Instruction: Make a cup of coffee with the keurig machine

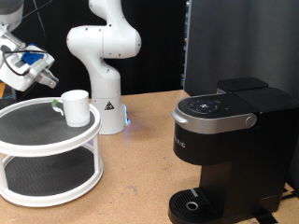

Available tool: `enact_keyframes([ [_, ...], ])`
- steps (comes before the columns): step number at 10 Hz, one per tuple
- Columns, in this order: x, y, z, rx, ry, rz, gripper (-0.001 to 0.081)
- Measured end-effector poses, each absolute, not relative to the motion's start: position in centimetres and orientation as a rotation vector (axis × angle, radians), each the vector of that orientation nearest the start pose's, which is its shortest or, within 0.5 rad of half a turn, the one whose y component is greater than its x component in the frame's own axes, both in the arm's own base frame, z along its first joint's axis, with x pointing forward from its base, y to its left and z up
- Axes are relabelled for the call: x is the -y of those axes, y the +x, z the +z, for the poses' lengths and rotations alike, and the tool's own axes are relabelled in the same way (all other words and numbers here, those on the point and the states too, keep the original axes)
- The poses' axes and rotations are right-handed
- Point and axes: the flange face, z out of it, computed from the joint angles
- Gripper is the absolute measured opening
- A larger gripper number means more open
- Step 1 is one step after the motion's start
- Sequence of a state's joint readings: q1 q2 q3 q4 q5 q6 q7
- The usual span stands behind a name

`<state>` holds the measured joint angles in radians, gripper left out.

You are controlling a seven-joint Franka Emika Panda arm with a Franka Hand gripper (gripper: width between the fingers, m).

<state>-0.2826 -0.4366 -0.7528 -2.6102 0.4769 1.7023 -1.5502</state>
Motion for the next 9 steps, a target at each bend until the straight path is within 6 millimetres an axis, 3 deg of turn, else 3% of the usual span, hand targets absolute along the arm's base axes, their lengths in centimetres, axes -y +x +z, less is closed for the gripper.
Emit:
enact_keyframes([
  [2,26.3,22.4,34.5,0.464,-2.205,-0.672,0.0026],
  [3,26.3,22.4,34.3,0.438,-2.189,-0.711,0.0153],
  [4,26.4,22.2,34.1,0.417,-2.176,-0.743,0.0153],
  [5,26.6,22.0,34.0,0.407,-2.161,-0.772,0.0352],
  [6,26.8,21.6,33.8,0.403,-2.145,-0.797,0.0352],
  [7,27.0,21.4,33.5,0.401,-2.14,-0.808,0.0576],
  [8,27.0,21.3,33.1,0.4,-2.142,-0.807,0.0576],
  [9,26.9,21.2,32.6,0.396,-2.151,-0.803,0.0738],
])
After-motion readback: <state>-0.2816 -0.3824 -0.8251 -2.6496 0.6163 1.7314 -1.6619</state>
